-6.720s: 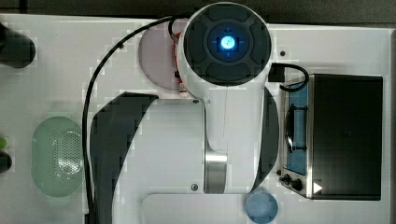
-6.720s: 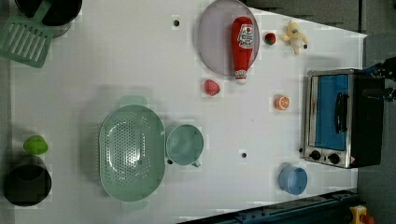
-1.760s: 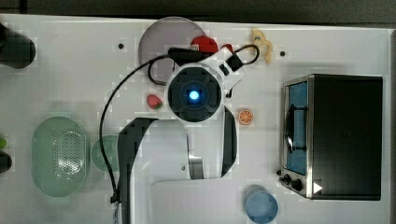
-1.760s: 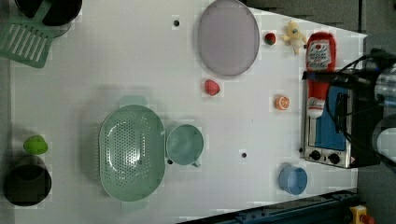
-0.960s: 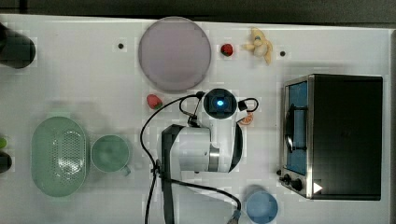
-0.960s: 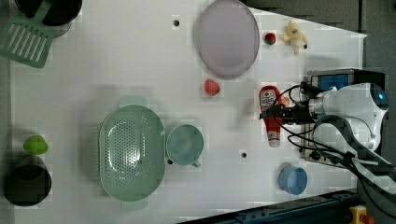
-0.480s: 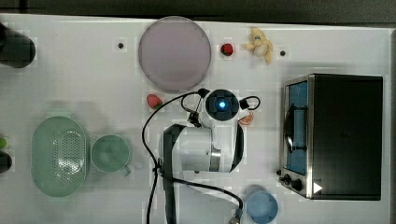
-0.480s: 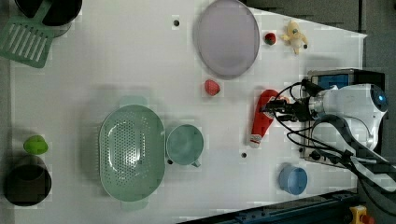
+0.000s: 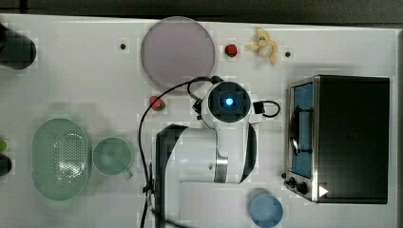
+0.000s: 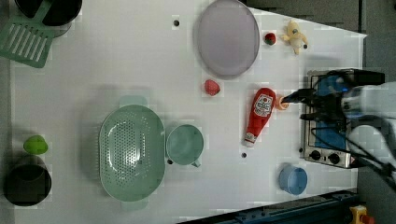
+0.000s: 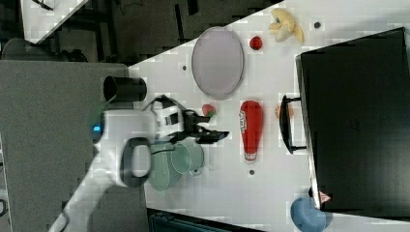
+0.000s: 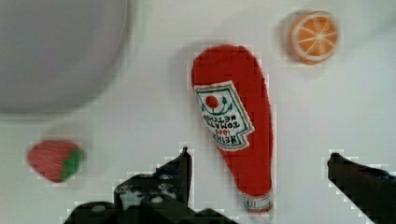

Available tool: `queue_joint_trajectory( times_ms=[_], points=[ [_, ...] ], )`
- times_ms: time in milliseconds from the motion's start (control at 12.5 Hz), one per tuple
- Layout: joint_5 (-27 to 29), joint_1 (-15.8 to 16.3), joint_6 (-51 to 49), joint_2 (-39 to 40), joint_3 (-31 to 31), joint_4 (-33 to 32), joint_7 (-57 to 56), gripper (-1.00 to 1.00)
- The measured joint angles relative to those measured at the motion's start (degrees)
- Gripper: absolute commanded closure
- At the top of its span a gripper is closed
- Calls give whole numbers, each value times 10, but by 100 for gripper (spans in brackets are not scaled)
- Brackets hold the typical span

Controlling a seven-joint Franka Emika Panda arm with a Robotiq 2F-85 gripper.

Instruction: Pick ketchup from plate and place it on table.

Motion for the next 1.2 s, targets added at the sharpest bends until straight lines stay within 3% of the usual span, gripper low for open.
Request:
queue_joint_trajectory(
  times_ms=[320, 640, 960, 1200],
  points=[
    [0, 2, -171, -84, -4, 114, 79, -100],
    [0, -10, -266, -96, 6, 239, 100, -100],
    [4, -6, -351, -97, 3, 258, 101, -100],
    [-1, -3, -358, -79, -3, 258, 101, -100]
  ],
)
